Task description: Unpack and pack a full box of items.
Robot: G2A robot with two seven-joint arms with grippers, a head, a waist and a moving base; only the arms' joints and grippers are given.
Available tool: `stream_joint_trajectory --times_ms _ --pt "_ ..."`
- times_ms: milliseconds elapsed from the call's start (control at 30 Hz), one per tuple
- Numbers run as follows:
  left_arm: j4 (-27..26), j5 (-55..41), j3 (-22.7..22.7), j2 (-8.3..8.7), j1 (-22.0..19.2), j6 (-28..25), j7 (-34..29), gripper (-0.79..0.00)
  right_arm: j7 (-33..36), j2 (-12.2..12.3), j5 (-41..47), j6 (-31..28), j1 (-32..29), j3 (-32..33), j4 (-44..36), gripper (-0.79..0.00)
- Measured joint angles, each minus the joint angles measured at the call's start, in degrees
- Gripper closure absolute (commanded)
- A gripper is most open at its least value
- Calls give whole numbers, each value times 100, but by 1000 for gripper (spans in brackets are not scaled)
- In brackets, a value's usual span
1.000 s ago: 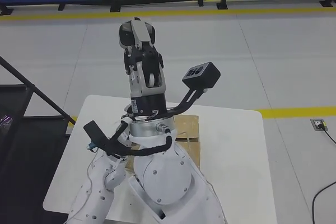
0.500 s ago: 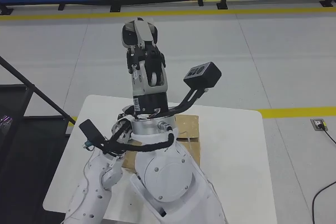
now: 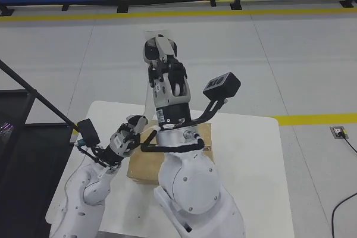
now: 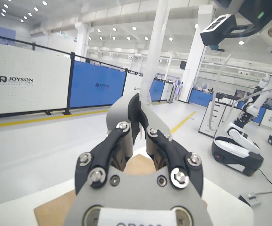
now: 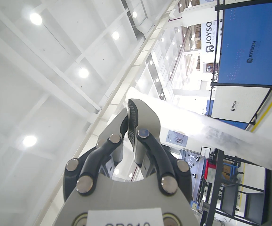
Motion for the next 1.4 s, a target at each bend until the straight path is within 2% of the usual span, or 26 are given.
stream_joint_trajectory --times_ms 200,400,633,767,1167,1300,1400 --pt "-498 -1296 -467 178 330 -55 -1919 0 214 96 -251 476 -335 197 -188 0" --pt "-1008 -2887 -872 362 629 214 -3604 0 495 216 -502 1062 -766 421 -462 0" --pt "-1422 -3767 -1326 556 606 669 -5106 0 878 398 -939 2069 -1372 578 -940 0" --pt "-1426 -3774 -1326 559 603 676 -5113 0 1148 467 -1097 2321 -1593 626 -1111 0" --pt "-1425 -3771 -1322 558 607 678 -5109 0 1149 466 -1098 2318 -1591 626 -1113 0" --pt "-1501 -3717 -1287 602 592 1150 -5392 0 1208 482 -1021 2404 -1695 652 -1108 0" --pt "-1479 -3979 -1462 678 504 1442 -5896 0 1369 516 -793 2823 -1866 723 -1255 0"
